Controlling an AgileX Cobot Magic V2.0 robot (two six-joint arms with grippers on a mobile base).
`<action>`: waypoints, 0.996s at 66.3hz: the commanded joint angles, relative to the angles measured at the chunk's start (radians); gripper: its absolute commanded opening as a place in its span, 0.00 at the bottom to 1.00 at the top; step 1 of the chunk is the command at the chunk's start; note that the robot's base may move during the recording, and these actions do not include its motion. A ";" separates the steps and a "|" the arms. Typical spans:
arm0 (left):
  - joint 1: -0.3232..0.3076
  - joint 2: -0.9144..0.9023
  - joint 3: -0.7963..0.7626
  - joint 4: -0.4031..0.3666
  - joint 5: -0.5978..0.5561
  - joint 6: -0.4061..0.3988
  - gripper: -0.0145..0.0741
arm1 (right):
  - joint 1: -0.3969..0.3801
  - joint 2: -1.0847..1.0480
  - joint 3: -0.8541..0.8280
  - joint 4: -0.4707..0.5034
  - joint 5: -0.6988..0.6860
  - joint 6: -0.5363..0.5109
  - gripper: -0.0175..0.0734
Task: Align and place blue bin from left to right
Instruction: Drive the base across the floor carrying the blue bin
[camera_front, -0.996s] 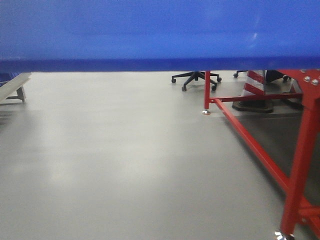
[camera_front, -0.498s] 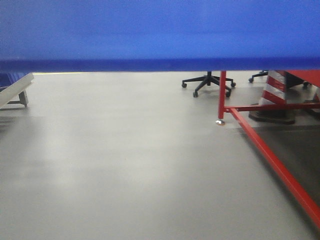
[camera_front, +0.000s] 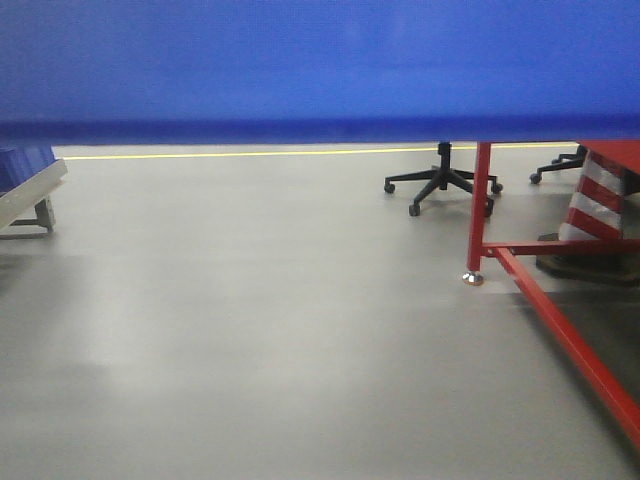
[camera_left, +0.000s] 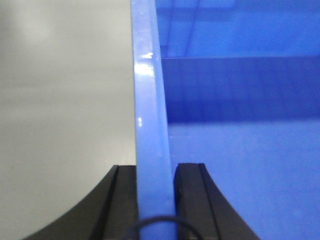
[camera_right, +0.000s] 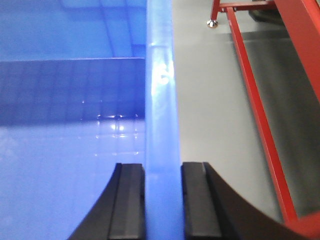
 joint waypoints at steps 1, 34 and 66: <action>-0.012 -0.007 -0.019 -0.053 -0.134 0.008 0.04 | 0.005 0.000 -0.016 -0.003 -0.166 -0.011 0.10; -0.012 -0.007 -0.019 -0.048 -0.136 0.008 0.04 | 0.005 0.000 -0.016 -0.003 -0.176 -0.011 0.10; -0.012 -0.007 -0.019 -0.039 -0.149 0.008 0.04 | 0.005 0.000 -0.016 -0.003 -0.179 -0.011 0.10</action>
